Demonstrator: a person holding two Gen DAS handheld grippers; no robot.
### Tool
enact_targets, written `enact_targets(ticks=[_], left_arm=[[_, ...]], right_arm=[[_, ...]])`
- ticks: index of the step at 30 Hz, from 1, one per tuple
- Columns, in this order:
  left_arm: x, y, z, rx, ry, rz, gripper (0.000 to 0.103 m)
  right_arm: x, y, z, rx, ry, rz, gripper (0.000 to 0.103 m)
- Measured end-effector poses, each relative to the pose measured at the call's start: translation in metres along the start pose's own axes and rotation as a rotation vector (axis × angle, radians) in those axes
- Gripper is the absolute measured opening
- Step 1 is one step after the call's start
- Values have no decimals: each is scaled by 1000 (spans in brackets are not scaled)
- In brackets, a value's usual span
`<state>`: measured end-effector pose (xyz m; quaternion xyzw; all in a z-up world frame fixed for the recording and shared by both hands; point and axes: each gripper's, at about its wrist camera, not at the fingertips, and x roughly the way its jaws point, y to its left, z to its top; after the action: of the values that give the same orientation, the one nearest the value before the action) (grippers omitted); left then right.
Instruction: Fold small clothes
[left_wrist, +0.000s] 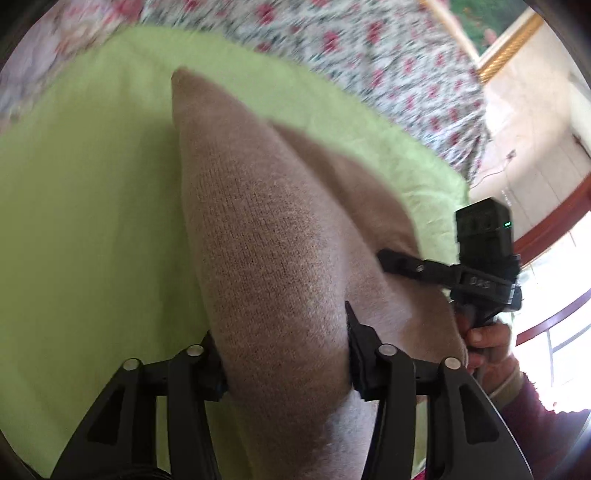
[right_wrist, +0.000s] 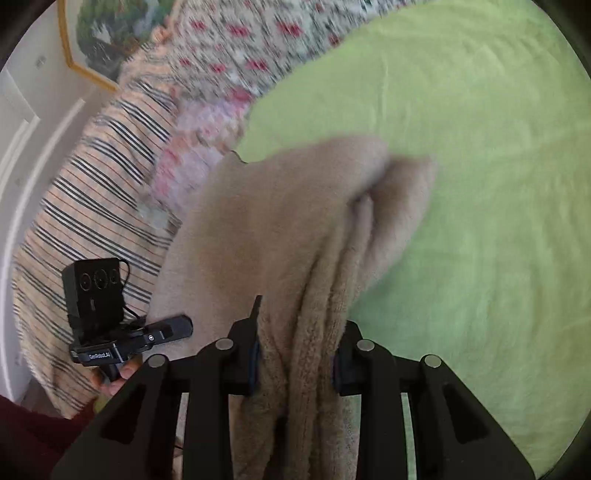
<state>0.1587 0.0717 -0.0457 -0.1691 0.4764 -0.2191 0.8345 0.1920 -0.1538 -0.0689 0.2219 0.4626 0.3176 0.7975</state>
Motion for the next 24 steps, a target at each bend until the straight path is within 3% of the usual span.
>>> enact_targets(ticks=[3, 6, 9, 12, 14, 15, 16, 20, 24], left_arm=[[-1, 9, -1, -46, -14, -68, 63], [-16, 17, 8, -41, -63, -58, 72], [-26, 33, 29, -72, -105, -42, 73], [-22, 47, 49, -102, -128, -14, 73], [-12, 54, 61, -123, -117, 11, 73], [-6, 55, 66, -133, -109, 25, 73], [-1, 56, 70, -138, -102, 36, 73], [11, 48, 83, -114, -94, 101, 55], [23, 42, 86, -78, -86, 175, 54]], right_arm=[[-4, -9, -1, 44, 16, 13, 43], [-25, -4, 8, 9, -24, -77, 55], [-37, 0, 33, -18, -105, -160, 55], [-28, -5, 61, 20, -134, -163, 55], [-16, -10, 76, 48, -145, -125, 47], [-5, -10, 82, 55, -116, -108, 22], [1, -5, 85, 48, -101, -115, 8], [-28, 9, 81, 10, -232, -122, 8], [-16, -17, 73, 60, -181, -210, 8]])
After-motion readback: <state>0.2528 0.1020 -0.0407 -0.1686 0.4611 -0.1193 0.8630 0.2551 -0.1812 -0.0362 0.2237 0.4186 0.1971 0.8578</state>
